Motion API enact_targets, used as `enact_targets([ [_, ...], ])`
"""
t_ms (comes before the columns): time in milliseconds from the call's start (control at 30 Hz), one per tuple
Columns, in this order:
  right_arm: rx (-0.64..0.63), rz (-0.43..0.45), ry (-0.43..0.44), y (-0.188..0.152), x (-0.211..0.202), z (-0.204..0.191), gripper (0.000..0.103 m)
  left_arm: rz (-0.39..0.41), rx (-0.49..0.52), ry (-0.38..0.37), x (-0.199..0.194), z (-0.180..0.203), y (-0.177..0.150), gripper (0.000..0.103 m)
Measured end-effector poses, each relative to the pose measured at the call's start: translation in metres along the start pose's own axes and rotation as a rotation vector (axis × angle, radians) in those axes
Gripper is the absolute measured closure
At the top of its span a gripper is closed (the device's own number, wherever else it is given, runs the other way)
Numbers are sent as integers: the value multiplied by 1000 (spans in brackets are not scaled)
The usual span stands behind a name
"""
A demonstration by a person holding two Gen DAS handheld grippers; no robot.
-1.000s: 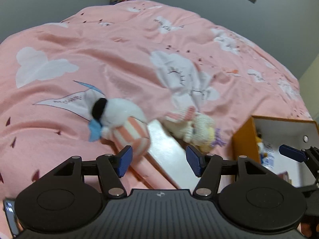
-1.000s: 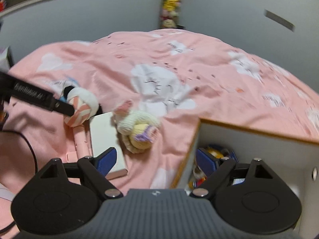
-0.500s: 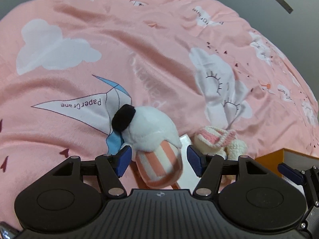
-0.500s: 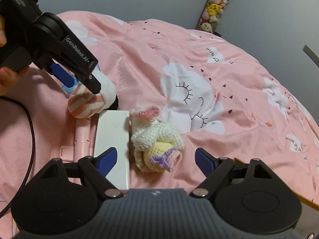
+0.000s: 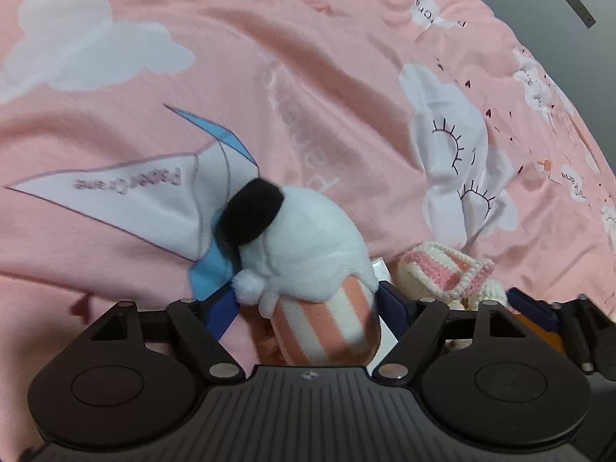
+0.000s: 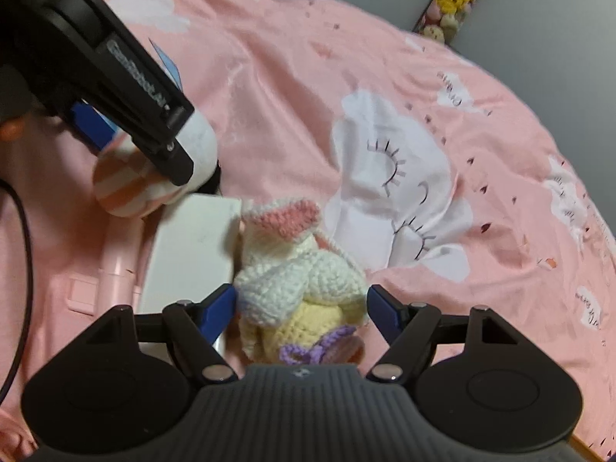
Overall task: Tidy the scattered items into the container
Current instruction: 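Grasp the striped white plush with the left gripper while the right grasps the crocheted bunny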
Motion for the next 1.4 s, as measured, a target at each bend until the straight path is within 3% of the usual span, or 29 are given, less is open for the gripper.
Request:
enact_targets([
  [233,40,-35,1,-6,18,5,28,-1,-1,5,11,1,-1,20],
  [433,144,-14,24,-9,14,14,48,41,37,-14,2,1,-9,31],
  [667,245,39,31,-11,-9,22,51,105,108,-37,-16,9,-21,34],
  [933,399,129,29,-16,-53,32,52,187,175,-109,-53,23,-36,34],
  [1167,529,256,3,-23,-117,44,52,261,236,-171,-96,43,-54,34],
  [1400,656,363,-81,-55,-191,63,51,273,334,-369,-129,88,-83,34],
])
Point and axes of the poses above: each gripper's, at about its wrist camera, not at the fingertips, and x roughly the way its jaws point, z to its right, y to its top, the point moved 4 cm from there along x, roughly the way its jaws point, and after that the axes turned 11 degrees about -x, right-handed, at the moved point
